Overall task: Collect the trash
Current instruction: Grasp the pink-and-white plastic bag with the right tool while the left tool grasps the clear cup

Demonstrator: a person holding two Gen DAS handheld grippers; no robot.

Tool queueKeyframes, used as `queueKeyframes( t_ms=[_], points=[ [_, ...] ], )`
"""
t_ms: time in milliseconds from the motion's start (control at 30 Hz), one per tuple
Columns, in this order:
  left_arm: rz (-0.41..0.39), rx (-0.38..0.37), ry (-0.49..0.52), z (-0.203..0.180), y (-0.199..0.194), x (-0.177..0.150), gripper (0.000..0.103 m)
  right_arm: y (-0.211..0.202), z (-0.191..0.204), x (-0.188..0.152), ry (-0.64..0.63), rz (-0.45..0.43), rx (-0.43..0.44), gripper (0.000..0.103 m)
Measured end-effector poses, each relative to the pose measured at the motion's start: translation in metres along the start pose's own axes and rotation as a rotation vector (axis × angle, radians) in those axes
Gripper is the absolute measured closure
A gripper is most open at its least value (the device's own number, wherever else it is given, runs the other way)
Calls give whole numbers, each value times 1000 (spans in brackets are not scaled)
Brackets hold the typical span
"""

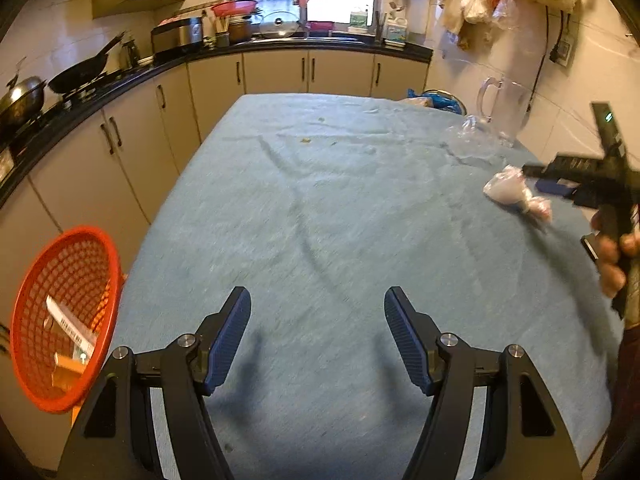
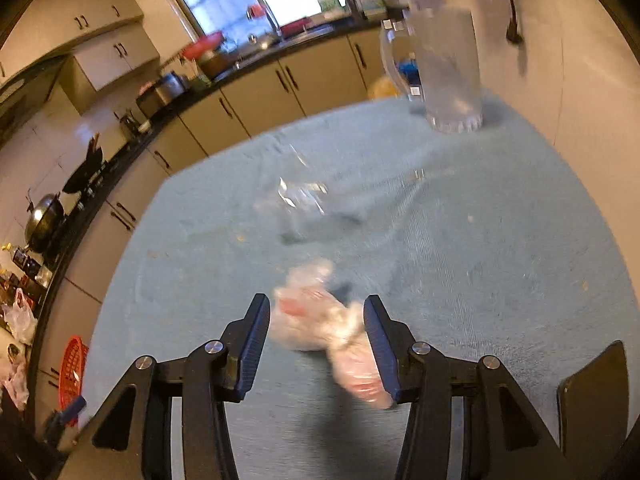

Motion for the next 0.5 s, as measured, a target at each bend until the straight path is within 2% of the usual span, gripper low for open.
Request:
queueKeyframes(
  t_ms=[67,200,267,300,367,433,500],
  points=[
    [-6,-11,16,-11,-1,11,35,6,-1,-5,-19,30,10,43],
    [-14,-38,70,-46,-4,36,31,15,2,-16,-114,83,-23,41],
    [-15,-59,88,-65,-7,47,31,16,3,-21,-153,99,-45,49],
    [-12,-71,98,-75,-8,53,31,15,3,-23,-175,107,-57,49],
    [-2,-96,109,-97,-8,66,30,14,-1,-26,-196,111,-73,65],
    [11,-116,117,-119,-5,81,29,9,-7,-27,-186,100,-86,76],
    [28,-139,112,-139,-2,92,29,-1,-13,-25,-131,70,-64,76]
  ],
)
Point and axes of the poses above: each gripper's, at about its wrist camera, not at the fingertips, and y roughly the way its jaws point, z to its left, x to its top, the point moved 10 cm from there along y, roughly the way its jaws point, and after that the axes turned 13 degrees about x, right-handed, at the moved point
